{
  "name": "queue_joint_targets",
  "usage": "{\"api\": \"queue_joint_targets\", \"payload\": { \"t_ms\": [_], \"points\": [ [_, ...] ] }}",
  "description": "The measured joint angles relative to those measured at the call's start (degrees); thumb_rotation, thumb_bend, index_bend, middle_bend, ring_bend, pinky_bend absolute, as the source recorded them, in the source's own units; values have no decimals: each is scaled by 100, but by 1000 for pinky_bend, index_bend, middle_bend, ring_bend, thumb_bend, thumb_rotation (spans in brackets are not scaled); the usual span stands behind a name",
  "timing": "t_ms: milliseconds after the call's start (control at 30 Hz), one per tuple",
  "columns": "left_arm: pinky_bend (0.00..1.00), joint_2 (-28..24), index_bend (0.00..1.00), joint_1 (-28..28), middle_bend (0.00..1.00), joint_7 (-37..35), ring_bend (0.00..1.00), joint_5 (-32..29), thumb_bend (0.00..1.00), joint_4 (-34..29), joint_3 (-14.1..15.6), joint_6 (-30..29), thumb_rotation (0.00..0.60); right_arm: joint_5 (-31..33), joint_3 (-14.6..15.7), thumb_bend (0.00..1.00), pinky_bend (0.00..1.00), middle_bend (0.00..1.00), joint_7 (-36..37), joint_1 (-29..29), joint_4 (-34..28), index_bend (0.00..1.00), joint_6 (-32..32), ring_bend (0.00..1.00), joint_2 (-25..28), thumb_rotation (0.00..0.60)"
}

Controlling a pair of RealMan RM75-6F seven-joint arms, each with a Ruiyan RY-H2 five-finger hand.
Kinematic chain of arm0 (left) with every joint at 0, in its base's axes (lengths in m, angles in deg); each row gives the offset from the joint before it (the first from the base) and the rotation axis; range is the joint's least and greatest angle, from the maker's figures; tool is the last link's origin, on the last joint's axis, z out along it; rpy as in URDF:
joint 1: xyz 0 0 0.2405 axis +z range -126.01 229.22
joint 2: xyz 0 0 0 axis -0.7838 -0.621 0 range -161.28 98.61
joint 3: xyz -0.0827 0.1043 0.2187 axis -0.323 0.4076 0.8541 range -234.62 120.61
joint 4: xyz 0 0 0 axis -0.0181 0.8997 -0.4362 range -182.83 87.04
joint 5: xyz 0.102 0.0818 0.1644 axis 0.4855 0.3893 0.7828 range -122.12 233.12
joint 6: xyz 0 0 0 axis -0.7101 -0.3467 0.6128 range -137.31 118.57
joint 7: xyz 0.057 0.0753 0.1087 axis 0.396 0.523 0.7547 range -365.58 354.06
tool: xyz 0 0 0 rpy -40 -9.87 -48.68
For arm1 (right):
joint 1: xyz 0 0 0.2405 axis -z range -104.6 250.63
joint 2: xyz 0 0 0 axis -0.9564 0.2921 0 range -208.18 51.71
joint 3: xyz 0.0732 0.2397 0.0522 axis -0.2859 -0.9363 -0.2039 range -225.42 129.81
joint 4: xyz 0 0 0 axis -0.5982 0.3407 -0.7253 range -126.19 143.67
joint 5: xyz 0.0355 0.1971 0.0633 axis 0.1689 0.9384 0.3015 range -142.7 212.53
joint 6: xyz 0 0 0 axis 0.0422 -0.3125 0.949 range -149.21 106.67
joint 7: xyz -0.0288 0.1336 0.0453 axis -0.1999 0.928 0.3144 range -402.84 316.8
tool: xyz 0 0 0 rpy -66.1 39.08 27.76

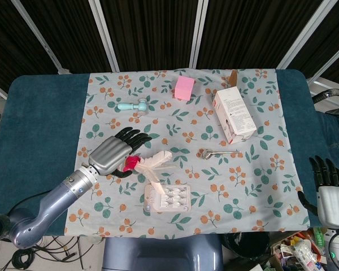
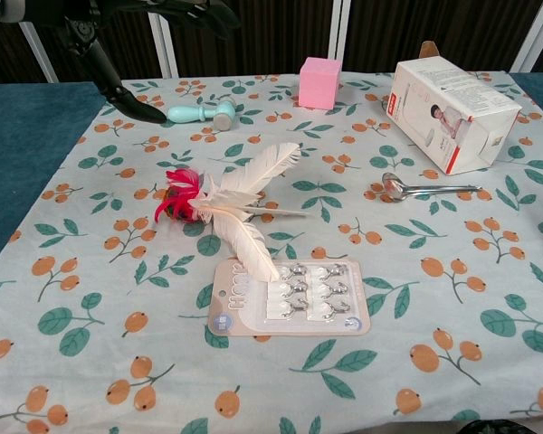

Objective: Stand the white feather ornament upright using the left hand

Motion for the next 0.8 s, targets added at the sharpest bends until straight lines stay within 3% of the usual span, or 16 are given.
{"api": "queue_joint_targets", "payload": {
  "t_ms": [800],
  "points": [
    [0,27,47,-19,58,117,0,19,213,0,78,-65,600,-10,-8,167,135,46,21,19,-34,0,-42,15,29,600]
  ]
}}
